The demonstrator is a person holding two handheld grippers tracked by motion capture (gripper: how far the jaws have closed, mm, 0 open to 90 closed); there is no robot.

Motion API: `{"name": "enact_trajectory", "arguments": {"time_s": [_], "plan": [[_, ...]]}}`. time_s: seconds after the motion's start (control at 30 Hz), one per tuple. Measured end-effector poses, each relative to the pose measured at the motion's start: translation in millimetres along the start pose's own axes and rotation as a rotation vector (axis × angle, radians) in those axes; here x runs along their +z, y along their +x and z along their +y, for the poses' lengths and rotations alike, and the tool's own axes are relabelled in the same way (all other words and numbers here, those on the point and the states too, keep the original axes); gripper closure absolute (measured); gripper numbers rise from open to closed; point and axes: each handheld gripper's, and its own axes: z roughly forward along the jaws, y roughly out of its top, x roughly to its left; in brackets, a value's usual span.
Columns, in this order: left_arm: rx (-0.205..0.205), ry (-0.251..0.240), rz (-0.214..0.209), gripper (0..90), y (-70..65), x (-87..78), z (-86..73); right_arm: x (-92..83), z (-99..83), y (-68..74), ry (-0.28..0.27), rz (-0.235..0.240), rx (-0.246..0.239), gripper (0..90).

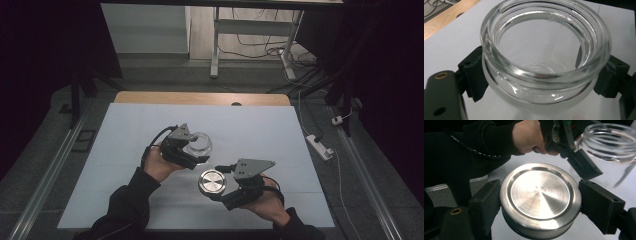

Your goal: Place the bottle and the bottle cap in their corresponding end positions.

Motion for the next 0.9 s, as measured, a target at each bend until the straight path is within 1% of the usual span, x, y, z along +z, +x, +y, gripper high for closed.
{"name": "enact_trajectory", "arguments": {"time_s": [0.1, 0.3, 0.43, 0.53, 0.77, 0.8, 0.87, 0.9], "plan": [[-0.005, -0.005, 0.000, 15.5, 0.4, 3.6, 1.2, 1.5, -2.8, 0.2, 0.005, -0.007, -0.009, 19.5], [-0.002, -0.006, 0.003, 15.5, 4.1, 9.0, 3.1, 5.9, -7.6, 1.0, 0.000, -0.004, -0.008, 19.5], [-0.006, -0.014, 0.004, 15.5, 6.1, 12.4, 3.5, 10.5, -12.1, 0.7, 0.012, -0.007, -0.009, 19.5], [-0.004, -0.013, 0.008, 15.5, 7.4, 14.8, 3.6, 14.1, -16.2, 0.1, 0.009, -0.007, -0.004, 19.5], [-0.013, -0.015, 0.020, 15.5, 12.8, 23.0, 1.0, 23.9, -28.3, -2.6, 0.004, -0.006, 0.006, 19.5], [-0.013, -0.014, 0.022, 15.5, 13.8, 24.2, 0.2, 25.1, -29.9, -2.8, 0.002, -0.006, 0.014, 19.5], [-0.017, -0.015, 0.024, 15.5, 15.6, 26.7, -1.4, 26.8, -32.9, -4.7, -0.003, -0.007, 0.013, 19.5], [-0.017, -0.013, 0.025, 15.5, 16.3, 27.4, -2.0, 28.1, -35.1, -5.8, -0.006, -0.009, 0.021, 19.5]]}}
